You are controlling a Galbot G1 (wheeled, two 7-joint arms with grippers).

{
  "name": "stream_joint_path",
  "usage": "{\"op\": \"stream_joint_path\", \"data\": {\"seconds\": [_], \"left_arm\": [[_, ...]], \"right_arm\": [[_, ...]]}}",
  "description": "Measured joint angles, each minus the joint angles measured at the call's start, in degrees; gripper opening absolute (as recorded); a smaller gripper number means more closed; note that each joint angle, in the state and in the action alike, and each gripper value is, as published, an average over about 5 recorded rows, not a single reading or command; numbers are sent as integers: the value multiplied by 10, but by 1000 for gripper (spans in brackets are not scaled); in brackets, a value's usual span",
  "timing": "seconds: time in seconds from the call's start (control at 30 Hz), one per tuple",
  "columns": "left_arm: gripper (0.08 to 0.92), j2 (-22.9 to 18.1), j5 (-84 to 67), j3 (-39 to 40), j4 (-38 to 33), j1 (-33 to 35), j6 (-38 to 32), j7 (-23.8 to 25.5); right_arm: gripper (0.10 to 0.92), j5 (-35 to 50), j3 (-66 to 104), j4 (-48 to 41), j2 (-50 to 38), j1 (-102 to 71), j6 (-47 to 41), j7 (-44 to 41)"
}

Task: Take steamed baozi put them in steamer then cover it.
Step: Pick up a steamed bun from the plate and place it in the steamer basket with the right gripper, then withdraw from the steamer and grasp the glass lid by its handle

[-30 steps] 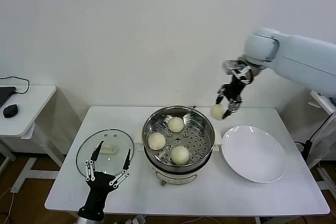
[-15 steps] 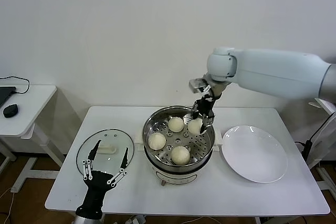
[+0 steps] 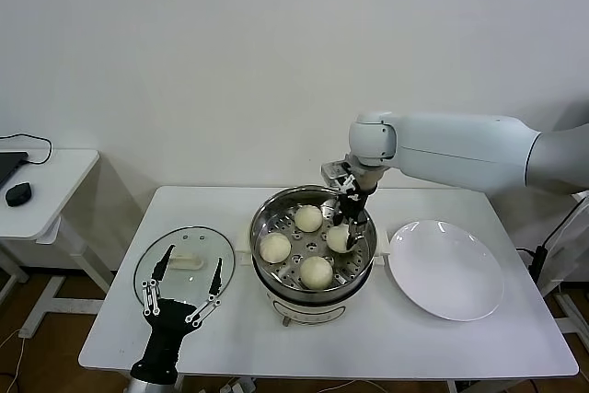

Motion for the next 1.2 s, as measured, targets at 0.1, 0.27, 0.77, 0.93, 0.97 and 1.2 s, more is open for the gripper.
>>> {"op": "stream_joint_path", "data": {"seconds": [0.1,0.27,0.77,0.93,0.97,1.2], "left_arm": [[823,0,0,0,0,1,0,0],[823,-1,0,-1,0,2,0,0],[823,4,2,-3,-3,0,5,0],[823,7,9,-1,0,-6,10,-5],[823,8,11,0,1,-8,12,-7],[823,7,45,6,2,-21,31,-31]], "right_arm": [[613,-6,0,-2,0,-6,-1,5],[666,-16,2,-2,-2,-12,-4,14],[823,-19,69,36,-49,-23,3,28],[823,-11,140,68,-102,-44,25,72],[823,-9,153,75,-114,-50,31,89],[823,-12,284,119,-197,-147,85,291]]}}
